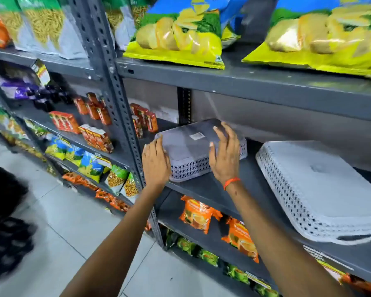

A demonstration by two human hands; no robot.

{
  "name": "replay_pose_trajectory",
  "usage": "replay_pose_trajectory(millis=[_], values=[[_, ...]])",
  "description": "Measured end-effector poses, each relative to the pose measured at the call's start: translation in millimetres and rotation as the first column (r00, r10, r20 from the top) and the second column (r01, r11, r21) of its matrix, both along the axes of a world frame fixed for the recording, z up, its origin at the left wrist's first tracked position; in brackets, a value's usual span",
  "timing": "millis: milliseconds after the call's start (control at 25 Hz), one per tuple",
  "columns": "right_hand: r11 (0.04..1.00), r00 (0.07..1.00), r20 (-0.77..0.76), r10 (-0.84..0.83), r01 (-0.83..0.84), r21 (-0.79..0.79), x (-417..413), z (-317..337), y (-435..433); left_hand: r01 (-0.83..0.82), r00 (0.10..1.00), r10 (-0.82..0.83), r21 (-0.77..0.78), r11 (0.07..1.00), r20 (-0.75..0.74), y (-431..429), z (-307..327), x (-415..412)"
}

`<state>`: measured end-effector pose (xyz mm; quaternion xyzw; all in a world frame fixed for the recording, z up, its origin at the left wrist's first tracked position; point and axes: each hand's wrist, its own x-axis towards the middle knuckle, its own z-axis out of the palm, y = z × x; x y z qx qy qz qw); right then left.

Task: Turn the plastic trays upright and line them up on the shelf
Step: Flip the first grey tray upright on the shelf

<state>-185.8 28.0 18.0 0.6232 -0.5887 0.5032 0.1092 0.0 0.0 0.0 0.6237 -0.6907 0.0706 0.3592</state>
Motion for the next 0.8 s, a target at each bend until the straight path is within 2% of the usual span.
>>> replay_pose_trajectory(millis=[80, 120, 160, 240, 320, 440, 520, 600, 680, 760, 800], values=[[0.977, 0.981, 0.149, -0.127, 0.098, 0.189, -3.5, -20.5, -14.8, -0.003, 1.0, 0.009, 0.216, 0.976, -0.03, -12.7, -17.9, 7.9], [0.95, 0.94, 0.284, -0.191, 0.104, 0.295, -6.7, -35.3, -20.7, 0.004, 1.0, 0.003, 0.321, 0.947, -0.021, -18.2, -31.2, 12.8], [0.909, 0.855, 0.443, -0.27, 0.075, 0.409, -6.4, -47.5, -22.4, 0.013, 1.0, -0.018, 0.438, 0.899, 0.006, -19.4, -40.0, 16.6], [0.845, 0.599, 0.7, -0.388, -0.073, 0.53, -11.6, -58.5, -33.7, 0.041, 0.998, -0.061, 0.538, 0.842, 0.019, -28.0, -49.2, 19.7], [0.818, 0.414, 0.82, -0.396, -0.246, 0.519, -22.9, -66.6, -44.8, 0.092, 0.996, -0.083, 0.563, 0.821, -0.041, -36.1, -49.9, 19.9], [0.848, 0.163, 0.922, -0.351, -0.362, 0.387, -31.5, -64.2, -45.0, 0.177, 0.983, -0.124, 0.505, 0.845, -0.137, -42.7, -55.8, 20.6], [0.874, 0.056, 0.962, -0.266, -0.406, 0.265, -37.0, -56.4, -40.1, 0.218, 0.974, -0.161, 0.473, 0.854, -0.158, -43.4, -58.5, 18.8], [0.896, 0.029, 0.983, -0.18, -0.407, 0.176, -44.4, -45.4, -39.4, 0.223, 0.972, -0.17, 0.412, 0.884, -0.161, -33.3, -49.0, 9.4], [0.909, 0.059, 0.991, -0.118, -0.396, 0.132, -52.5, -40.5, -43.1, 0.176, 0.98, -0.138, 0.306, 0.936, -0.141, -22.0, -31.6, -5.9], [0.907, 0.192, 0.978, -0.078, -0.393, 0.15, -56.1, -40.8, -44.5, 0.103, 0.988, -0.078, 0.201, 0.974, -0.131, -10.2, -5.8, -24.5], [0.898, 0.316, 0.945, -0.08, -0.388, 0.206, -56.8, -41.1, -44.8, 0.067, 0.984, -0.036, 0.169, 0.983, -0.175, -6.7, 5.2, -32.1]])
